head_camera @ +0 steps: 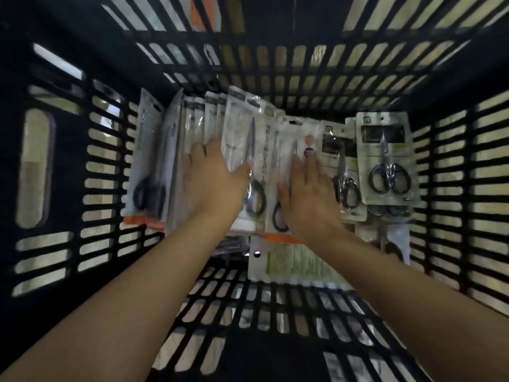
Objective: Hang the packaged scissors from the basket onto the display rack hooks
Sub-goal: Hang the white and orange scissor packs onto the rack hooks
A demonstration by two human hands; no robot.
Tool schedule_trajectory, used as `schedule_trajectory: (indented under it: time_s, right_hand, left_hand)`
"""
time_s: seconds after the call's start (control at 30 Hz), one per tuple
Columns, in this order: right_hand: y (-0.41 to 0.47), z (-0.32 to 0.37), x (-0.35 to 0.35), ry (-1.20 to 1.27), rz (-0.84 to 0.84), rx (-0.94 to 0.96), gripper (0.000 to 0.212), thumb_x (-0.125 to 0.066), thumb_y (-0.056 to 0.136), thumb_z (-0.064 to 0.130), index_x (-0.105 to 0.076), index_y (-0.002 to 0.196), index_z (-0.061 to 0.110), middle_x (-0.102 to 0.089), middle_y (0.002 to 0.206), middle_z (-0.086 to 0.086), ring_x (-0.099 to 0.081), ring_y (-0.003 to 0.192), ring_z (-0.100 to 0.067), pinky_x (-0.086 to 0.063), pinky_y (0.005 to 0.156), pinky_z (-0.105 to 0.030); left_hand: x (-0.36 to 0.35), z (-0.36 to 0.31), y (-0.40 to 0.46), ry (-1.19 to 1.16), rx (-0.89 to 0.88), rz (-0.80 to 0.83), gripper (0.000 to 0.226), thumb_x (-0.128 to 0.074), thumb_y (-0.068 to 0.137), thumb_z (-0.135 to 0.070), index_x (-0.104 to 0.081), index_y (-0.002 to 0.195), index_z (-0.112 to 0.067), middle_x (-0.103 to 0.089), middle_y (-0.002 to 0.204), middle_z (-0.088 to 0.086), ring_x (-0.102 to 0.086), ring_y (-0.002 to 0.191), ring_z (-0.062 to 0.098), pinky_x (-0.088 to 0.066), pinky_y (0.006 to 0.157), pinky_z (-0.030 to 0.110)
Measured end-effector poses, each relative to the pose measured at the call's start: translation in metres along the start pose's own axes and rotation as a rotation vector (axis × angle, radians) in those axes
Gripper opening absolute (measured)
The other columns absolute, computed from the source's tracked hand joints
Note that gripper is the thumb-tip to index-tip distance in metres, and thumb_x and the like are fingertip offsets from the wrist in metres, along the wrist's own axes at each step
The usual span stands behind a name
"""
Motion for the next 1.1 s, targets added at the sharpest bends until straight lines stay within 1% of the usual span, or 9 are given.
schedule_trajectory:
  time_s: [0.23, 0.33, 0.5, 0.57, 0.7, 0.83, 0.9, 1.0, 1.1]
  right_hand:
    - [-0.019, 0.007, -0.003, -0.093, 0.156, 0.015, 0.06, -0.012, 0.102, 0.037, 0.016, 0.148, 0.011, 0.014, 0.158, -0.008, 0.017, 0.144, -0.027, 0.007, 0.115, -0.042]
    - [-0.02, 0.01, -0.003, -0.002, 0.185, 0.011, 0.061, -0.026, 0.102, 0.024, 0.009, 0.149, 0.01, 0.01, 0.158, -0.006, 0.014, 0.145, -0.023, 0.005, 0.116, -0.036]
    - [-0.01, 0.003, 0.022, 0.217, -0.044, -0.05, 0.04, -0.046, 0.097, 0.018, -0.042, 0.136, 0.008, -0.045, 0.139, -0.006, -0.032, 0.13, -0.022, -0.031, 0.105, -0.03]
    - [-0.01, 0.006, 0.021, 0.247, -0.059, -0.065, 0.041, -0.045, 0.097, 0.023, -0.042, 0.136, 0.01, -0.045, 0.138, -0.005, -0.034, 0.127, -0.021, -0.031, 0.102, -0.03]
    - [-0.019, 0.021, 0.004, 0.285, -0.088, -0.073, 0.055, -0.039, 0.1, 0.021, -0.017, 0.15, 0.013, -0.016, 0.157, -0.006, -0.018, 0.141, -0.021, -0.016, 0.118, -0.034]
    - [-0.027, 0.029, -0.003, 0.206, -0.097, -0.024, 0.044, -0.039, 0.1, 0.016, -0.032, 0.142, 0.008, -0.014, 0.157, -0.011, -0.017, 0.141, -0.024, -0.008, 0.114, -0.026]
    - [-0.03, 0.033, -0.004, 0.26, -0.09, -0.001, 0.036, -0.042, 0.097, 0.009, -0.044, 0.133, 0.008, -0.029, 0.152, -0.013, -0.028, 0.136, -0.022, -0.023, 0.112, -0.032]
    - [-0.026, 0.022, 0.005, 0.472, -0.11, -0.114, 0.018, -0.045, 0.096, 0.011, -0.057, 0.108, 0.015, -0.056, 0.116, -0.005, -0.051, 0.106, -0.005, -0.041, 0.082, -0.03]
    - [-0.018, 0.013, 0.012, 0.421, -0.093, -0.175, 0.039, -0.057, 0.092, 0.019, -0.045, 0.129, 0.013, -0.046, 0.129, -0.006, -0.043, 0.119, -0.019, -0.039, 0.1, -0.034]
  left_hand:
    - [0.004, 0.013, -0.014, -0.233, 0.124, 0.038, 0.064, -0.065, 0.087, -0.026, -0.034, 0.141, -0.012, -0.036, 0.142, 0.008, -0.043, 0.125, 0.029, -0.043, 0.097, 0.041]
    - [0.007, 0.02, -0.016, -0.248, 0.164, 0.042, 0.059, -0.065, 0.088, -0.025, -0.037, 0.137, -0.011, -0.039, 0.14, 0.007, -0.044, 0.124, 0.026, -0.038, 0.092, 0.033]
    - [0.006, 0.024, -0.016, -0.282, 0.165, 0.048, 0.056, -0.066, 0.086, -0.025, -0.041, 0.134, -0.009, -0.048, 0.134, 0.008, -0.05, 0.119, 0.027, -0.043, 0.099, 0.043]
    - [0.006, 0.024, -0.016, -0.275, 0.177, 0.043, 0.056, -0.065, 0.087, -0.025, -0.04, 0.134, -0.009, -0.047, 0.135, 0.008, -0.049, 0.12, 0.027, -0.042, 0.1, 0.043]
    - [0.008, 0.026, -0.018, -0.3, 0.183, 0.021, 0.055, -0.067, 0.086, -0.023, -0.042, 0.132, -0.008, -0.049, 0.133, 0.009, -0.05, 0.119, 0.028, -0.043, 0.1, 0.044]
    - [0.017, 0.033, -0.024, -0.307, 0.204, 0.015, 0.053, -0.066, 0.086, -0.023, -0.042, 0.132, -0.01, -0.049, 0.132, 0.006, -0.049, 0.12, 0.025, -0.042, 0.101, 0.043]
    - [0.022, 0.038, -0.026, -0.336, 0.212, 0.013, 0.052, -0.067, 0.086, -0.022, -0.043, 0.13, -0.01, -0.051, 0.131, 0.005, -0.051, 0.118, 0.022, -0.043, 0.1, 0.04]
    - [0.03, 0.044, -0.029, -0.368, 0.237, 0.008, 0.048, -0.068, 0.086, -0.019, -0.045, 0.127, -0.012, -0.054, 0.122, 0.001, -0.051, 0.104, 0.012, -0.041, 0.089, 0.026]
    - [0.032, 0.043, -0.028, -0.353, 0.246, 0.019, 0.051, -0.068, 0.085, -0.02, -0.044, 0.129, -0.01, -0.053, 0.115, -0.002, -0.051, 0.103, 0.014, -0.041, 0.088, 0.027]
Point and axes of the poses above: each hand's wrist, its own y-axis towards the middle knuckle, its own x-axis out of the back of the hand, z = x × y, the point moved 9 cm from there along y, towards the middle knuckle
